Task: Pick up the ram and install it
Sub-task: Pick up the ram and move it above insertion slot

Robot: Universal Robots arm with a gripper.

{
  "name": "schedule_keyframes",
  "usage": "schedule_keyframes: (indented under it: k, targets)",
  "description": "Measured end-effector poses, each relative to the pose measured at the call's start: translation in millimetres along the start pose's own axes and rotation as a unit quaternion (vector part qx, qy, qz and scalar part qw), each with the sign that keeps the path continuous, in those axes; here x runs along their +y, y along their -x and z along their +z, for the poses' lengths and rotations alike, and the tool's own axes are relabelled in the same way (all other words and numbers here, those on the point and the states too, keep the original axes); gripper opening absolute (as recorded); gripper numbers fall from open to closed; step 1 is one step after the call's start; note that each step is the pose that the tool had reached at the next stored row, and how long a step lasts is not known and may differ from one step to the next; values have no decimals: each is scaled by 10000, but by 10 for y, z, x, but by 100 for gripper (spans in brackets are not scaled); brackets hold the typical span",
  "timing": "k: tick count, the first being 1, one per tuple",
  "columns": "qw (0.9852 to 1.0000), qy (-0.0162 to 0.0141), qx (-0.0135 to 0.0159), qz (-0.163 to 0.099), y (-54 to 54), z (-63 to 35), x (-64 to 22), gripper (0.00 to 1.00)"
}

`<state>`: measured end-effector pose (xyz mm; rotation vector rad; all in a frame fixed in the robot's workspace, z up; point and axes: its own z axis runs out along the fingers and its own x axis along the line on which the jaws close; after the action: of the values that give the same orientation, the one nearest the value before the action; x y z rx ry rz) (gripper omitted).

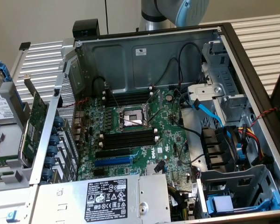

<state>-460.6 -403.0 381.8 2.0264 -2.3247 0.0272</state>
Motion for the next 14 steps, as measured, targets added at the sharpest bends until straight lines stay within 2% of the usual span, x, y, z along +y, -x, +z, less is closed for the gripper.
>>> schedule_keyframes:
  k: [4,5,8,9,14]
  targets:
    - [10000,-40,-3,-85,-2,4,12,11]
    - [9999,-58,-6,-95,-2,6,18,11]
    - [9998,-139,-23,-132,-5,15,37,11]
    - [9998,-153,-27,-142,-7,18,42,11]
    - [9997,-158,-34,-173,-22,39,57,11]
